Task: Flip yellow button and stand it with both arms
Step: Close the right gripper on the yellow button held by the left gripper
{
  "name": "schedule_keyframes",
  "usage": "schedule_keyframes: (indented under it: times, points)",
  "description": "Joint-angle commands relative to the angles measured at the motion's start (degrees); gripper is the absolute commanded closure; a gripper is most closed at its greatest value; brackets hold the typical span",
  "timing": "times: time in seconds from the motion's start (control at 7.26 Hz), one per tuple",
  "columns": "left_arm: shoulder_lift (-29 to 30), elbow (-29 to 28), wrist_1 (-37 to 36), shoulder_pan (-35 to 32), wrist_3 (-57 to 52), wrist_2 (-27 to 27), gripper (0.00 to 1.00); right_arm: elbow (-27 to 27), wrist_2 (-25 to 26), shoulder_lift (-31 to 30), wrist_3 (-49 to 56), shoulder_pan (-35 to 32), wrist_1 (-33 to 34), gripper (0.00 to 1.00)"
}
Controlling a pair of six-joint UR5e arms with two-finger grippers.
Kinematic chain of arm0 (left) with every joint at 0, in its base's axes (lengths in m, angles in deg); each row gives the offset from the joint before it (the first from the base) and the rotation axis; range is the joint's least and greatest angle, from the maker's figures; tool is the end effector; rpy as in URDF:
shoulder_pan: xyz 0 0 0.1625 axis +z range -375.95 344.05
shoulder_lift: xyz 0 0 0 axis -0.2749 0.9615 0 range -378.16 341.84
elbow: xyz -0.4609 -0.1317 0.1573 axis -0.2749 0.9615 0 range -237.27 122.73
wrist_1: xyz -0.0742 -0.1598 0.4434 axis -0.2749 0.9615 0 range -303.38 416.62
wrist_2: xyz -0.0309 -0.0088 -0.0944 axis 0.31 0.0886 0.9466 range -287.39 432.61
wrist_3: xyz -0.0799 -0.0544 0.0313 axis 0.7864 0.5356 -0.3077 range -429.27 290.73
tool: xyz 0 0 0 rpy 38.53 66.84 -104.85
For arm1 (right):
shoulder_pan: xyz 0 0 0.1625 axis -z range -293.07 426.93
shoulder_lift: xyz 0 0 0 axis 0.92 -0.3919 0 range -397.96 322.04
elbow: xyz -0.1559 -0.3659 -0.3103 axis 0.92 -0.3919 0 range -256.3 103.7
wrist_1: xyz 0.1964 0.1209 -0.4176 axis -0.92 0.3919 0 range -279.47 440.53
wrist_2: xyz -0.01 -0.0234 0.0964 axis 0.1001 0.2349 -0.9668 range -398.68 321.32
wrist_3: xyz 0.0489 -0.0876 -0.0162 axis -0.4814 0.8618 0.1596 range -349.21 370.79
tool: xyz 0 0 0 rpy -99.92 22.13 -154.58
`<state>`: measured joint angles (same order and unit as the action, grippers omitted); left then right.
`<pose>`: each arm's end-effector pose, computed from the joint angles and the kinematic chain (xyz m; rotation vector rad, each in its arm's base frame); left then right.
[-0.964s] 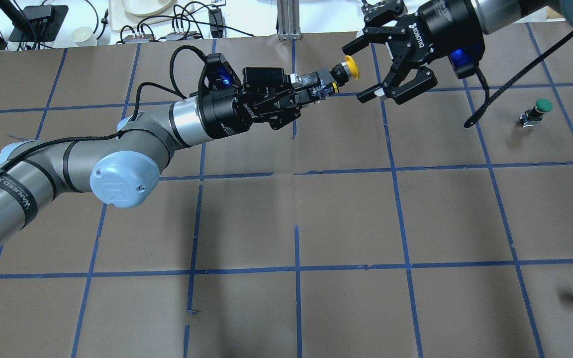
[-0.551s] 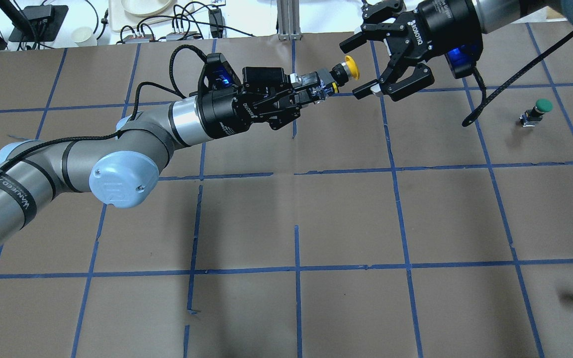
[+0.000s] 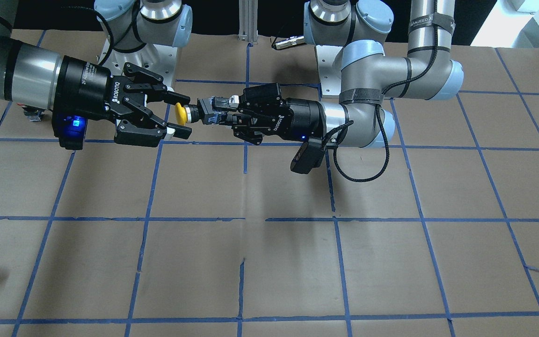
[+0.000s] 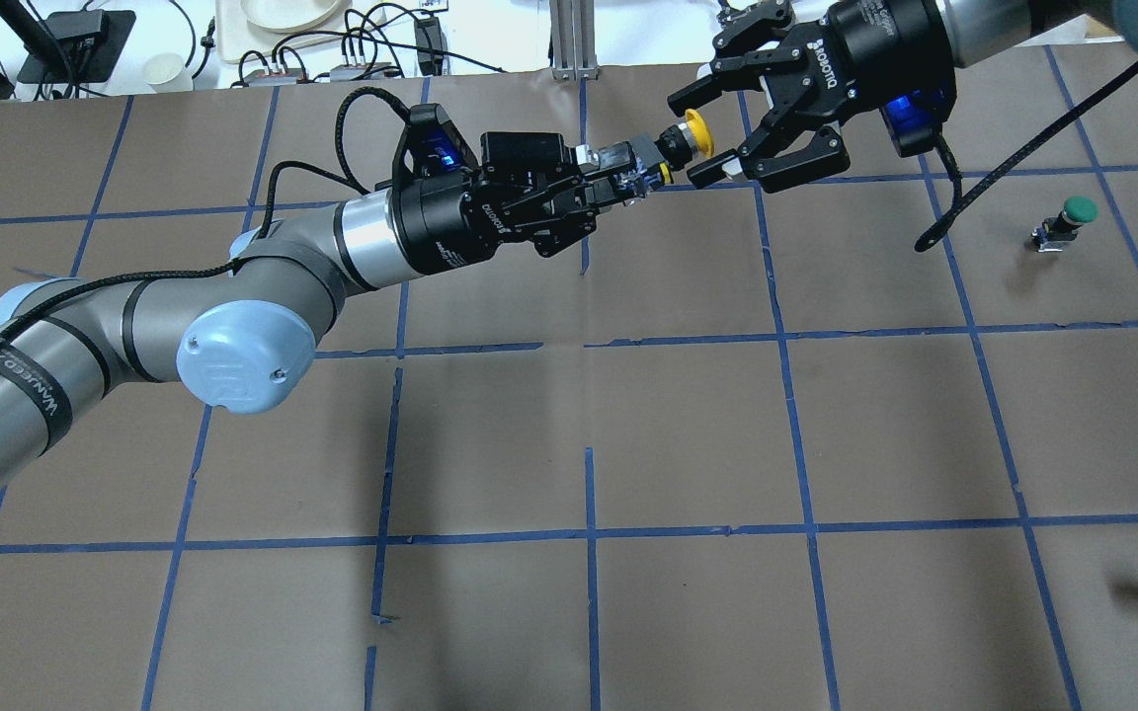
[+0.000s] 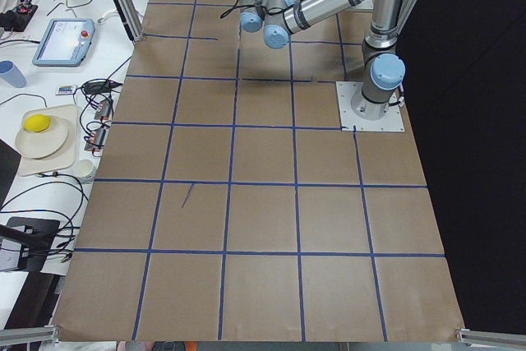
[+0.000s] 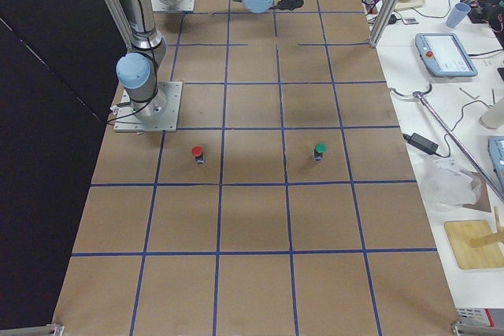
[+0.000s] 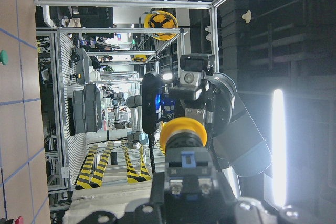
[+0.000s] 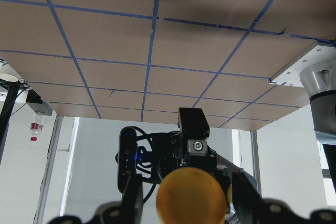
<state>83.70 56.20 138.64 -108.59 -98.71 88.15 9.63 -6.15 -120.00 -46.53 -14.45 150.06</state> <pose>-0.2574 -0.5673 0.3697 0.0399 -1.3305 0.0867 0.1272 -0.6212 0.5401 1.4273 1.7181 0.9376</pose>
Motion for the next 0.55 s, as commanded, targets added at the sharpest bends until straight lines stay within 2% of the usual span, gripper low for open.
schedule_keyframes:
  times: [0.0, 0.28, 0.41]
  points:
    - [0.0, 0.0, -0.01, 0.0, 0.09, -0.07, 0.99, 0.03, -0.01, 0.04, 0.01, 0.08, 0.0, 0.82]
    - [0.0, 0.0, -0.01, 0.0, 0.44, -0.07, 0.96, 0.03, -0.01, 0.04, 0.01, 0.08, 0.0, 0.84]
    - [0.0, 0.09, 0.07, 0.0, 0.35, -0.15, 0.45, 0.03, -0.01, 0.04, 0.01, 0.08, 0.0, 0.84]
